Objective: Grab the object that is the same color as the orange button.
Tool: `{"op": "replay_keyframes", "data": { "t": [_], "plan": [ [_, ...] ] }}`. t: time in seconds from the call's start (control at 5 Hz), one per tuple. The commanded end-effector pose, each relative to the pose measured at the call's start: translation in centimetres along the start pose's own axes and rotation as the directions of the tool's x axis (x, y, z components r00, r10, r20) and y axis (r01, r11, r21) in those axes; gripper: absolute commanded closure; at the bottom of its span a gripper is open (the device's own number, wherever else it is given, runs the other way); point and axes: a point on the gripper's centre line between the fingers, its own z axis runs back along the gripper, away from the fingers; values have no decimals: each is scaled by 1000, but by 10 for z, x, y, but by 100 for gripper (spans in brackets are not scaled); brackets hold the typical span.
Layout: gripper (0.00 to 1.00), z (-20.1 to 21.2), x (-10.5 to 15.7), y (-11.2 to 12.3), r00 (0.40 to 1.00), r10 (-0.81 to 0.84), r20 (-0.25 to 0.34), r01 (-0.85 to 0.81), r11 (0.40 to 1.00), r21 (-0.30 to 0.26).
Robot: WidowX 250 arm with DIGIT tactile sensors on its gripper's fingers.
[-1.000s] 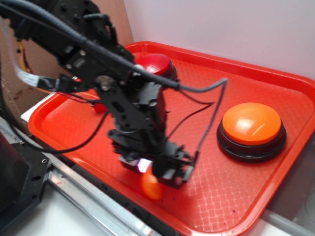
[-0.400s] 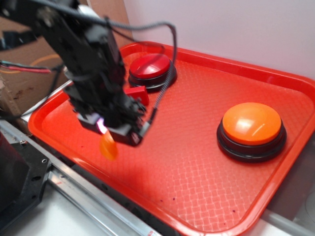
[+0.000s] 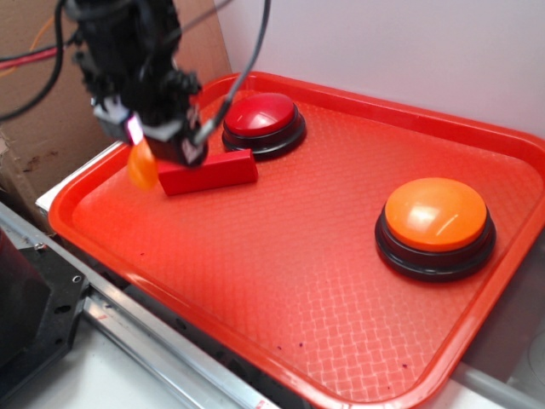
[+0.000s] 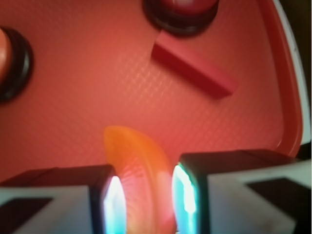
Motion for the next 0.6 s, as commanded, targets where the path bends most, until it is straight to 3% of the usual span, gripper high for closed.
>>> {"op": "replay_keyframes", "data": {
  "t": [0.0,0.4],
  "plan": [
    [100,44,37,15,999,6,49,-3,997,-72],
    [100,51,53,21,997,51,63,-45,995,-93]
  ]
}}
